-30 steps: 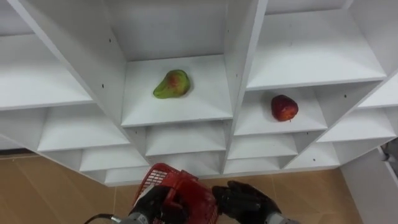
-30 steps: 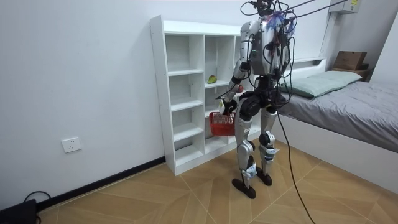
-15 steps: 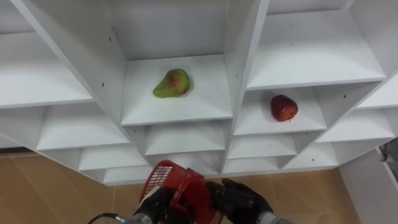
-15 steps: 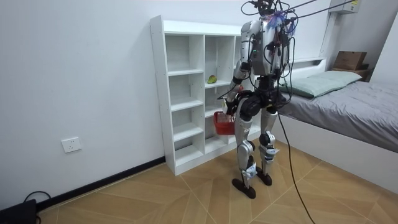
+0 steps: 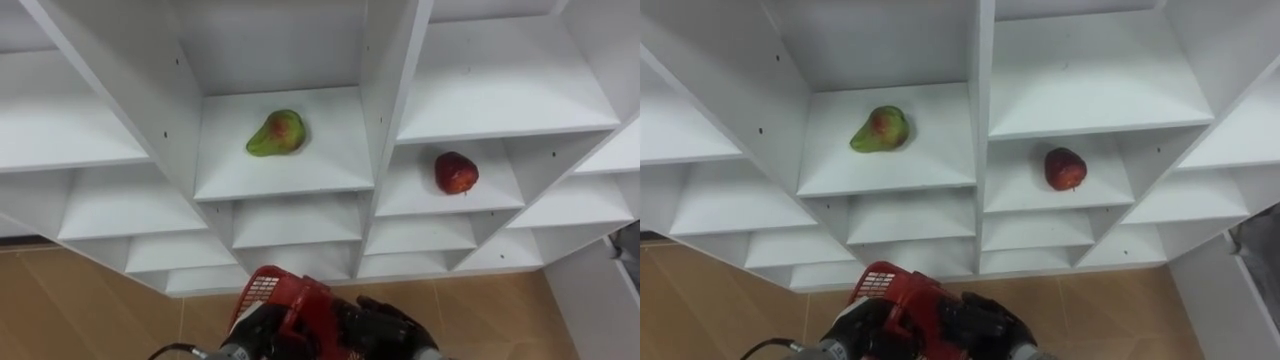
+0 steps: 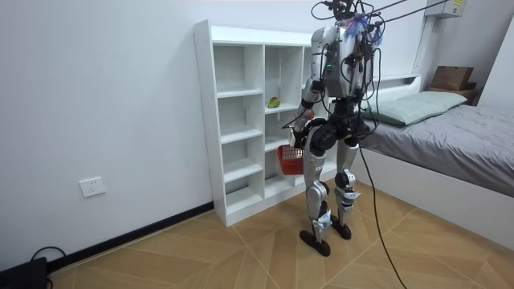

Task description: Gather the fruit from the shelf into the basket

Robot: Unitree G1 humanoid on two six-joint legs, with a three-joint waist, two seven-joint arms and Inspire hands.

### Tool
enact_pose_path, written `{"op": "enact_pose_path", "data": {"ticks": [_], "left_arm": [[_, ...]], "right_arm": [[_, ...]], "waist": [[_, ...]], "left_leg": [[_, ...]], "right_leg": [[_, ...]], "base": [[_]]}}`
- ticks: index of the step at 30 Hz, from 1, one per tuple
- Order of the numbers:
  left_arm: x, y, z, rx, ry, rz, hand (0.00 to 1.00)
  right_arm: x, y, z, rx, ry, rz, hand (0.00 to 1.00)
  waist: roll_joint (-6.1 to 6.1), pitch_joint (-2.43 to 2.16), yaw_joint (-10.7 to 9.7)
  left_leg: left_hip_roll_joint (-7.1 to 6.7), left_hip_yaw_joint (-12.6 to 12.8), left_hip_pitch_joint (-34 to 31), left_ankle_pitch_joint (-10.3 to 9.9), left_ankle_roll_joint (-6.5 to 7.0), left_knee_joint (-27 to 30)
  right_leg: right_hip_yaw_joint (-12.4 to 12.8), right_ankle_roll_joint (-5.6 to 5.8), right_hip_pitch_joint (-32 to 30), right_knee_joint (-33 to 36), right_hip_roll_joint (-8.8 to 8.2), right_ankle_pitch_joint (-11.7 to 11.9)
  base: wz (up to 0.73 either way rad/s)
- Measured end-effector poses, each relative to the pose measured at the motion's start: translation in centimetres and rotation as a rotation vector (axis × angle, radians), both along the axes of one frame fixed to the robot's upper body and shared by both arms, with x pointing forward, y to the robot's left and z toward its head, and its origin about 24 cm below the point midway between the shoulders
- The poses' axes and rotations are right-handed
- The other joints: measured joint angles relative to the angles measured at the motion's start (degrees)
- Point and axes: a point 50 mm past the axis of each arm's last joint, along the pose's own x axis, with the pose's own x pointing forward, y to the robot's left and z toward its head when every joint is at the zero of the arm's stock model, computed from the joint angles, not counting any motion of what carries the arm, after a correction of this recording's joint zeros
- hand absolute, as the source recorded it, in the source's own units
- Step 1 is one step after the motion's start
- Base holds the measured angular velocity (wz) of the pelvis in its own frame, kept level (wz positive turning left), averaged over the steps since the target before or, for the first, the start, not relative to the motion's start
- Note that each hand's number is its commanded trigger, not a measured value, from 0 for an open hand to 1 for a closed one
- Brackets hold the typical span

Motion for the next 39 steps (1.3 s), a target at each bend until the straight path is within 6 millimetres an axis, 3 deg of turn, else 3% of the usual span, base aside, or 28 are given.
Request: {"op": "enact_pose_path", "data": {"ticks": [32,33,34,35,39], "left_arm": [[0.9,-1.5,0.5,-0.022,-0.032,-0.042,1.00],[0.9,-1.6,0.5,-0.022,-0.032,-0.042,1.00],[0.9,-1.6,0.5,-0.022,-0.032,-0.042,1.00],[0.9,-1.6,0.5,-0.022,-0.033,-0.041,1.00],[1.0,-1.6,0.6,-0.021,-0.034,-0.039,1.00]], "right_arm": [[-0.3,0.3,-0.1,0.004,0.014,0.017,1.00],[-0.3,0.3,-0.1,0.004,0.014,0.017,0.76],[-0.3,0.3,-0.2,0.004,0.014,0.018,0.34],[-0.3,0.3,-0.2,0.004,0.014,0.018,0.00],[-0.4,0.3,-0.2,0.003,0.016,0.018,0.00]], "waist": [[-0.60,0.13,-0.09],[-0.60,0.13,-0.09],[-0.60,0.13,-0.09],[-0.60,0.13,-0.09],[-0.60,0.13,-0.10]], "left_leg": [[0.04,0.34,0.09,0.00,0.00,-0.04],[0.04,0.34,0.09,0.00,0.00,-0.04],[0.04,0.34,0.09,0.00,0.00,-0.04],[0.04,0.34,0.10,0.00,0.00,-0.04],[0.04,0.37,0.18,0.00,0.00,-0.04]], "right_leg": [[0.22,-0.01,0.04,0.07,0.00,0.00],[0.25,-0.01,0.04,0.07,0.00,0.00],[0.28,-0.01,0.04,0.07,0.00,0.00],[0.28,-0.01,0.04,0.07,0.00,0.00],[0.31,-0.01,0.04,0.08,0.00,0.00]], "base": [[0.00],[0.00],[0.00],[0.00],[0.00]]}}
